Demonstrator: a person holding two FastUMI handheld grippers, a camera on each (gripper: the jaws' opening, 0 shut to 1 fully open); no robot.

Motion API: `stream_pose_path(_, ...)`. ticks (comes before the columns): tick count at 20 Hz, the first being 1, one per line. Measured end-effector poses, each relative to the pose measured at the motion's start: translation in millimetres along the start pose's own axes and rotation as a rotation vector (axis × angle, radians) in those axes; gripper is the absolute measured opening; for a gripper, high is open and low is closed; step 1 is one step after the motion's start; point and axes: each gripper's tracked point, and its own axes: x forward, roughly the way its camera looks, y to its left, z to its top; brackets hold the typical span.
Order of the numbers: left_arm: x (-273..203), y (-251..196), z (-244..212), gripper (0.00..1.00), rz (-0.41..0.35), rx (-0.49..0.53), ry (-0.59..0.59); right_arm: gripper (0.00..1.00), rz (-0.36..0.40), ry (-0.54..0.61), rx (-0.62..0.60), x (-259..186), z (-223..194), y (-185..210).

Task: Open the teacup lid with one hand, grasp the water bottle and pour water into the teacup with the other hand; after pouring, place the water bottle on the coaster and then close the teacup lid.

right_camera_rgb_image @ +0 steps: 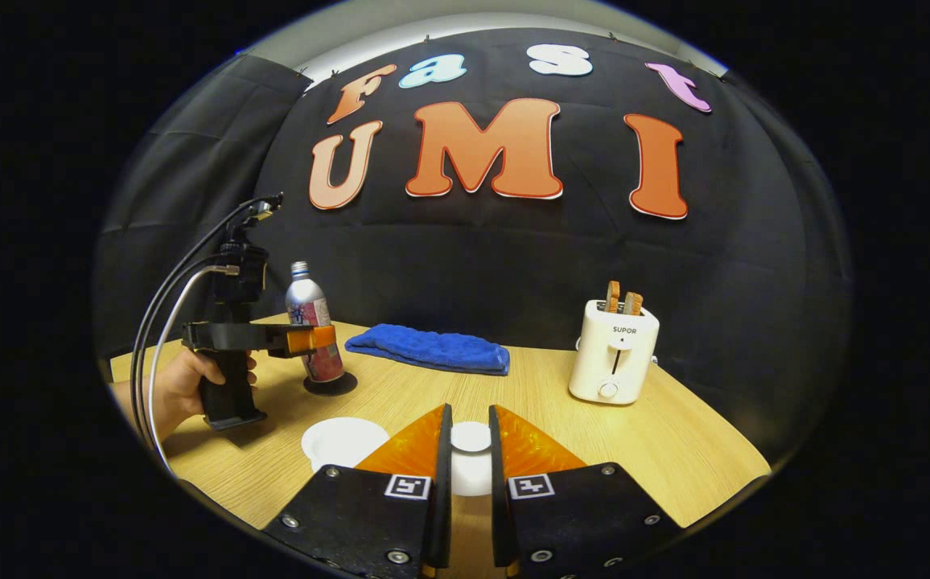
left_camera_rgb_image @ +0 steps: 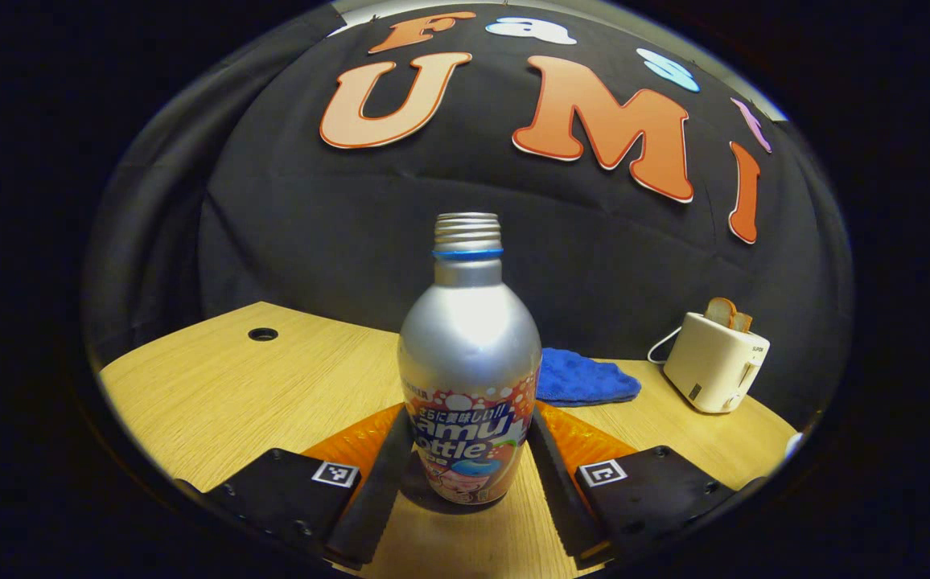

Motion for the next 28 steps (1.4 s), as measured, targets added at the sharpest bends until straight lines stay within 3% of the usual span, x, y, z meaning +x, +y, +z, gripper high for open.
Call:
stream_pose_path(11,11,-4,-25,0.84,-0.016,0.051,0.083,0.21,0.076,-0.010,-0.002,9,9,36)
stream_pose_path(13,9,-2,-33,0.89,-0.012,0.051,0.112,0.21,0.092,-0.008,0.004,10,10,43)
stream_pose_path(14,8,-2,-34,0.98,-0.015,0.041,0.115,0.21,0.100,-0.006,0.010,12,9,47)
stream_pose_path(20,-17,-2,-44,0.98,-0.020,0.077,0.154,0.21,0.142,-0.001,0.034,17,9,70)
stream_pose_path(28,-61,-1,-30,0.95,-0.031,0.127,0.094,0.21,0.175,0.033,0.007,28,-6,100)
